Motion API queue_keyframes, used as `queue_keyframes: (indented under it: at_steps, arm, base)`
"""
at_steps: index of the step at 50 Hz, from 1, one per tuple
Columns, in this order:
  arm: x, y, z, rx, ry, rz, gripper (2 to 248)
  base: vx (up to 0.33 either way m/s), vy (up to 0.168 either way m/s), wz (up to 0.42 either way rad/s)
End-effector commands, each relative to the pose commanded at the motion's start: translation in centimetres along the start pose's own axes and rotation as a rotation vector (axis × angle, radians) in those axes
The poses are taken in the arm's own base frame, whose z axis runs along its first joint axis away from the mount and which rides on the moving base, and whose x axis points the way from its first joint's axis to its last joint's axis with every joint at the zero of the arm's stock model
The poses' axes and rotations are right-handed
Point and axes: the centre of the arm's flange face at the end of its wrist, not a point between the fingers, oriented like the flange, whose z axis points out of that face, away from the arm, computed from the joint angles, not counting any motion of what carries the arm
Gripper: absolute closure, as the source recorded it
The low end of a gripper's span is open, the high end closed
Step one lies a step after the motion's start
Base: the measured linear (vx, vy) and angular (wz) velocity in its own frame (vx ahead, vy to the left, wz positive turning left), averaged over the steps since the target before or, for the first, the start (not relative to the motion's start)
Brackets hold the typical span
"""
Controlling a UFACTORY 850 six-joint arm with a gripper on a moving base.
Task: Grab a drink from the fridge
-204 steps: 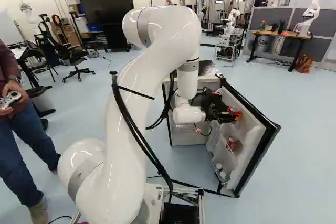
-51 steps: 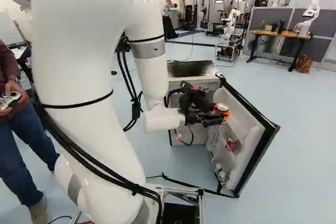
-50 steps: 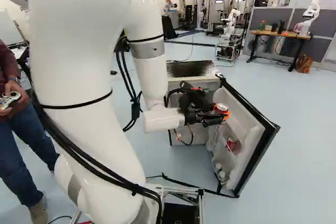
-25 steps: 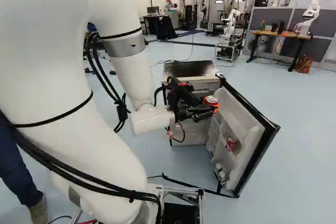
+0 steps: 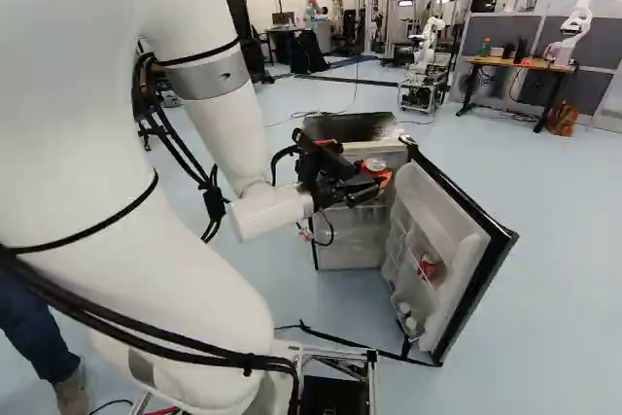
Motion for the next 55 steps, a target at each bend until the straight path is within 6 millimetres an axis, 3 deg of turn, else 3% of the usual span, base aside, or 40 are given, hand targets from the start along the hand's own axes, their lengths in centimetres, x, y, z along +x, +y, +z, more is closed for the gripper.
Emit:
queue_keyframes:
  at_steps: [36, 55]
  arm:
    - [-0.9, -6.6, 2.1, 0.161, -0.056, -0.025, 154]
    - [0.3, -10.2, 3.7, 0.227, -0.024, -0.005, 154]
  base:
    - [0.000, 0.000, 0.000]
    - [0.000, 0.000, 0.000]
